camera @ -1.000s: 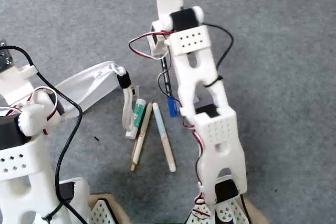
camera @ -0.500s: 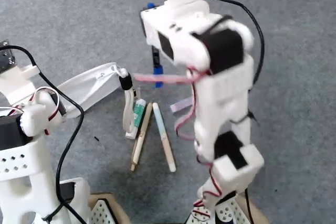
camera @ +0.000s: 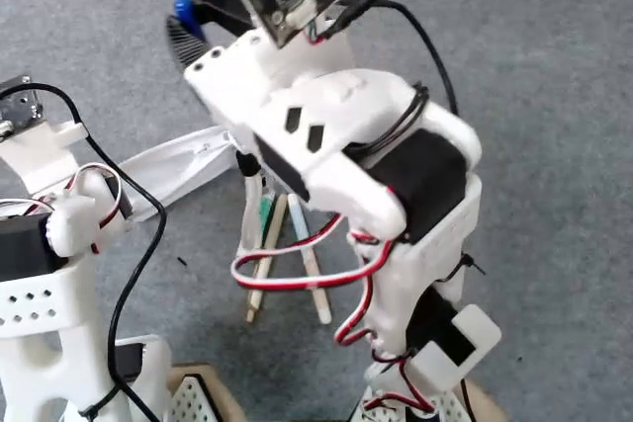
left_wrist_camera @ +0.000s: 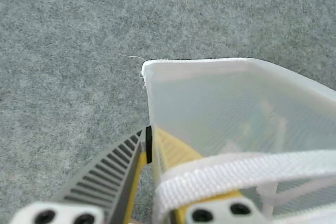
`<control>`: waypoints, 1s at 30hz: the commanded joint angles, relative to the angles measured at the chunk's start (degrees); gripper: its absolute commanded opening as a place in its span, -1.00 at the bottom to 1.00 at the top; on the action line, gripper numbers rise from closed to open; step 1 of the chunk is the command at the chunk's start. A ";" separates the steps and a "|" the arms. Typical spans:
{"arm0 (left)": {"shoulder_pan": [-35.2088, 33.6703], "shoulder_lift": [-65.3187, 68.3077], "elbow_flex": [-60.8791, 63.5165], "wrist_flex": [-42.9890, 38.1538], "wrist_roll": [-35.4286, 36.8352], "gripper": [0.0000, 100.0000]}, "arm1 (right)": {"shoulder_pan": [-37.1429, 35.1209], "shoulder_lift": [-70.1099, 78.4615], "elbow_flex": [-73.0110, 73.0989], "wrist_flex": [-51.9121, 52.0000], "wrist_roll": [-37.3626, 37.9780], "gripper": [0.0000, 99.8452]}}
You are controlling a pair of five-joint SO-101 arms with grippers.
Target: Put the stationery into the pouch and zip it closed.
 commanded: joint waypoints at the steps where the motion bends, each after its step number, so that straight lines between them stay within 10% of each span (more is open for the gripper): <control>1: 0.84 0.79 1.01 0.26 0.09 -0.94 | -2.73 -1.45 -1.71 -3.69 0.09 -0.98; 30: 0.84 -2.55 2.42 -0.09 0.00 -0.94 | -8.53 -1.63 9.89 -9.93 -4.84 -0.98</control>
